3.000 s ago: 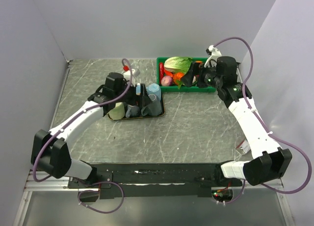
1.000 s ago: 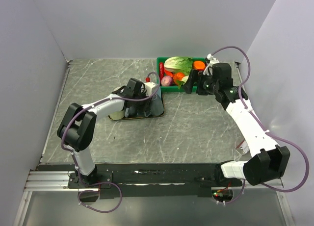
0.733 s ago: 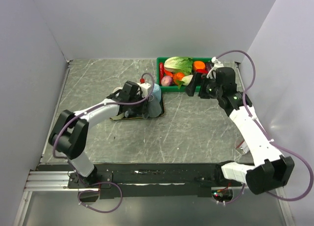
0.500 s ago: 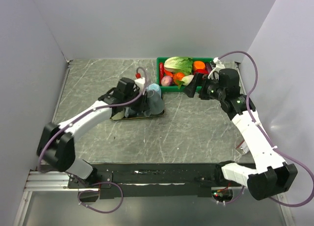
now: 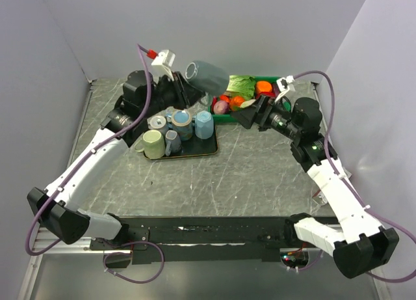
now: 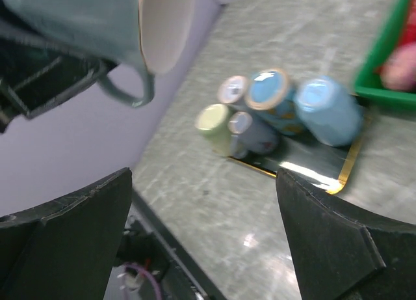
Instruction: Turn the mug right side up
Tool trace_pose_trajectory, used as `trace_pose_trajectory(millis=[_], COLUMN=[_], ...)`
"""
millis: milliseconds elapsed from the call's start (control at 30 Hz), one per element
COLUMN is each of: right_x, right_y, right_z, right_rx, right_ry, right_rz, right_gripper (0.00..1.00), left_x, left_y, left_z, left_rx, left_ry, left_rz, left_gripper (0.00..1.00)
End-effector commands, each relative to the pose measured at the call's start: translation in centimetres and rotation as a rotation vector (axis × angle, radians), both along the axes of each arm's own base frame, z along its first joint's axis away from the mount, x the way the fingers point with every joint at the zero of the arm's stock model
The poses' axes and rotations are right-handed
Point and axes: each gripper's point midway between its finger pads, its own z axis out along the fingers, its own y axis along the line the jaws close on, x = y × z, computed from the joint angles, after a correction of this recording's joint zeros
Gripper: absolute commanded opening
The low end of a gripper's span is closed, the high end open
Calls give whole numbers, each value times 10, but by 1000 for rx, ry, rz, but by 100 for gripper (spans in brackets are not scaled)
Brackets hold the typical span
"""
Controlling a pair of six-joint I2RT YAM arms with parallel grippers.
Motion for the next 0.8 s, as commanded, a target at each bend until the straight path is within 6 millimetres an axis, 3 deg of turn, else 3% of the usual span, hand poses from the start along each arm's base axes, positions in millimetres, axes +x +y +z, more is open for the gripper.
trace_pose_trajectory(millis=[0, 133, 300, 533, 667, 767], right_x=[-8, -3, -8, -12, -21, -14], right_y=[33, 56, 71, 75, 74, 73], right_z=[51, 72, 100, 115, 115, 112], right_rx=[126, 223, 343, 423, 442, 448], right_ry=[-137, -164, -248, -277, -300, -274], right_rz=[153, 238, 326, 363, 394, 354], right_gripper=[94, 92, 88, 81, 80, 80], left_x=[-16, -33, -47, -54, -53, -55], left_y=[2, -2, -8, -7, -1, 1], left_z=[100, 125, 131, 127, 129, 131], left_rx=[-263, -364, -459, -521, -518, -517], left_ry=[-125, -128, -95, -81, -103, -125], left_rz=[-28, -108, -200, -228, -190, -190], left_gripper=[1, 1, 1, 1, 1, 1])
